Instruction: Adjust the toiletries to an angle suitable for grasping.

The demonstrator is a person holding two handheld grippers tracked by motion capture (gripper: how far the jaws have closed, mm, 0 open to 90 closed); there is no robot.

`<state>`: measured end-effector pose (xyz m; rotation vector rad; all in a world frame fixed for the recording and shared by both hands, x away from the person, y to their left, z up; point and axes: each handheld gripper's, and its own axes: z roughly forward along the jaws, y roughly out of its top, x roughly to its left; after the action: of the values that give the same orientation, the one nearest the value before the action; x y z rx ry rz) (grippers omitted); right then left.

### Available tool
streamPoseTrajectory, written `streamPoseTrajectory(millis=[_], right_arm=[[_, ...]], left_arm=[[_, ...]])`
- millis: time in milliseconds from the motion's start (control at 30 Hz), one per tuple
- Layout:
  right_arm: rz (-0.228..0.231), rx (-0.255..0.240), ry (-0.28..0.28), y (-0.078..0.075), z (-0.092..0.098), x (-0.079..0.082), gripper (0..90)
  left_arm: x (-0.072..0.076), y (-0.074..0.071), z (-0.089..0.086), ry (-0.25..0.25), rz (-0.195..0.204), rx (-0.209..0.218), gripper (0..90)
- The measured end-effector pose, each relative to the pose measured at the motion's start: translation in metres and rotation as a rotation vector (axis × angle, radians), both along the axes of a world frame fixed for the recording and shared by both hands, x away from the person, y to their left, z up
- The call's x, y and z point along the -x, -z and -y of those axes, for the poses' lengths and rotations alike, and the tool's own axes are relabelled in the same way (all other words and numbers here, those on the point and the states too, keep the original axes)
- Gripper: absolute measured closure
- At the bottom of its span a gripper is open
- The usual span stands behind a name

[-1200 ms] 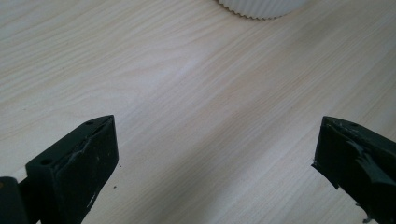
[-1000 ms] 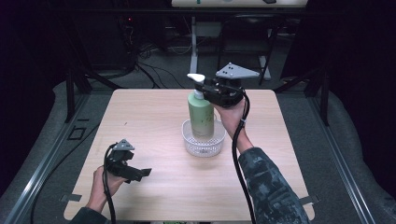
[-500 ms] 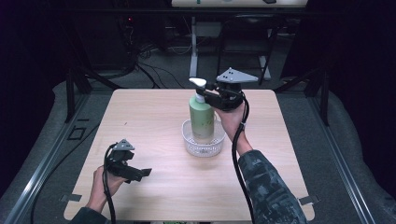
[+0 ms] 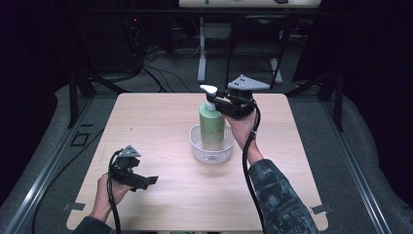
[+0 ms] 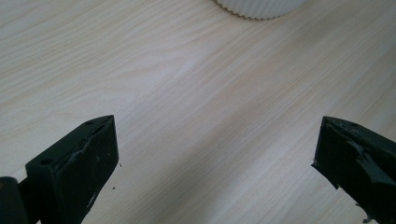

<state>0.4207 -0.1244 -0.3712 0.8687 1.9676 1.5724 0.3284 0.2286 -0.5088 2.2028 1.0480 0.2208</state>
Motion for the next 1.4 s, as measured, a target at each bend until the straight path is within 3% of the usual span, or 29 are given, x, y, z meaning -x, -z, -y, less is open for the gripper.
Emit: streamPoseTrajectory(millis=[433,867,1400], right_arm=[[-0.022,0.004,0.016,0.013,0.003,-0.002,67.7],[0.004,0.01,0.012,0.023,0.003,0.0,67.7],[0.002,0.007,0.008,0.036,0.002,0.001,67.7]], left_arm=[[0.0,0.0,0.0,0.0,-0.001,0.0,0.0],[0.0,0.0,0.001,-0.004,-0.001,0.001,0.0],[0.0,0.0,0.0,-0.001,-0.001,-0.004,0.0]])
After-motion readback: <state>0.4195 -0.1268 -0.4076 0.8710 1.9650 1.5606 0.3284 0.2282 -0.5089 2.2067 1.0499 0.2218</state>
